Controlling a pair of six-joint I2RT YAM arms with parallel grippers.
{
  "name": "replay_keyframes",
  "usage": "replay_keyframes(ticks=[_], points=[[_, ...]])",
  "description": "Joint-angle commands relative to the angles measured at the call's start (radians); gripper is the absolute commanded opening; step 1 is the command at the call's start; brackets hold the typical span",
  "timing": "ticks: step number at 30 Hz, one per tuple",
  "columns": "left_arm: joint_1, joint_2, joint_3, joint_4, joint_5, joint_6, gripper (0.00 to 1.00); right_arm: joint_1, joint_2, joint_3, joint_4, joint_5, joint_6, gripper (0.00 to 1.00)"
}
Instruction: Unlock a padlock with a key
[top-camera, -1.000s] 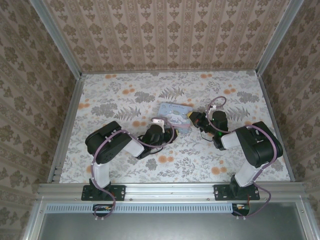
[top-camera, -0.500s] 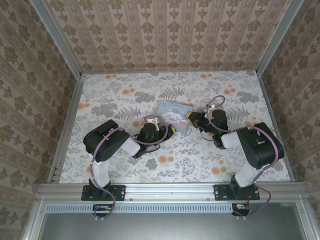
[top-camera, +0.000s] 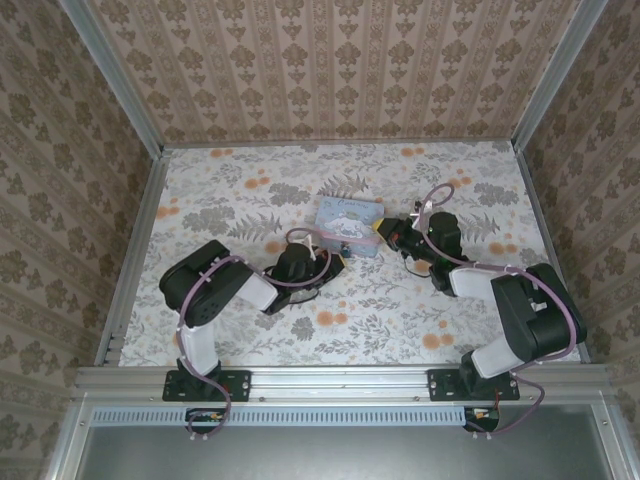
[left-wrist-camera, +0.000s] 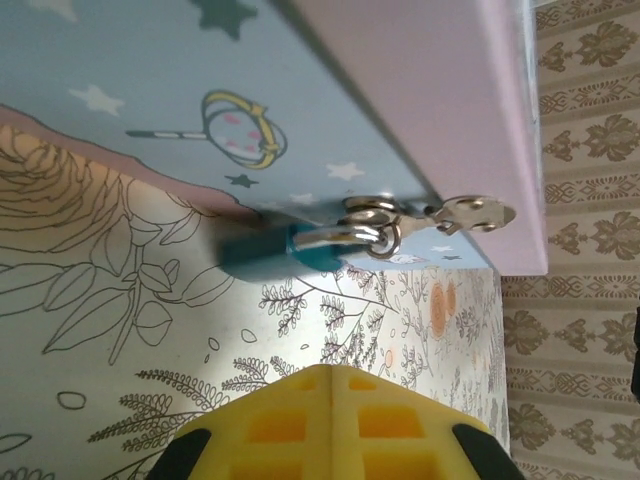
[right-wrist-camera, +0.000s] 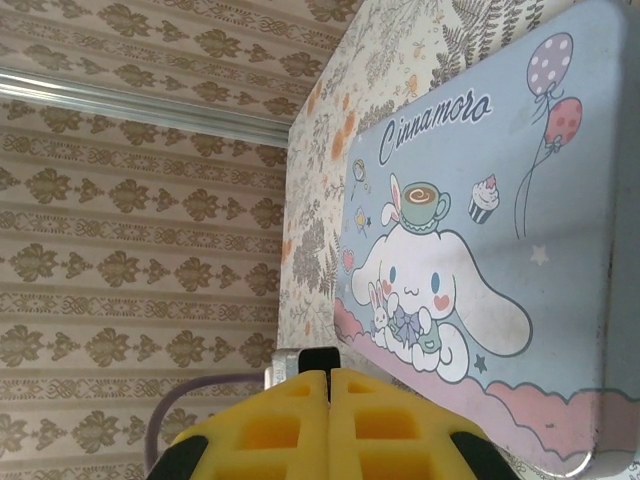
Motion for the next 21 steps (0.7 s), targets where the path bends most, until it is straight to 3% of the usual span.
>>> replay_keyframes(ticks=[1, 6, 12, 15, 21], points=[[0.012, -0.058, 0.0, -0.075, -0.008, 0.083, 0.09, -0.008, 0.017, 0.038, -0.041, -0.02, -0.035, 0.0], [0.02, -0.145, 0.041, -0.301, -0.046, 0.242, 0.35, -0.007, 0.077, 0.071, -0.036, -0.021, -0.036, 0.0], [0.021, -0.196, 0.121, -0.522, -0.076, 0.453, 0.6, -0.013, 0.143, 0.096, -0.017, -0.029, -0.036, 0.0], [0.019, -0.188, 0.148, -0.557, -0.073, 0.544, 0.65, -0.016, 0.168, 0.105, -0.005, -0.032, -0.032, 0.0], [0.02, -0.148, 0.172, -0.535, -0.052, 0.67, 0.66, -0.016, 0.196, 0.109, 0.011, -0.038, -0.027, 0.0]])
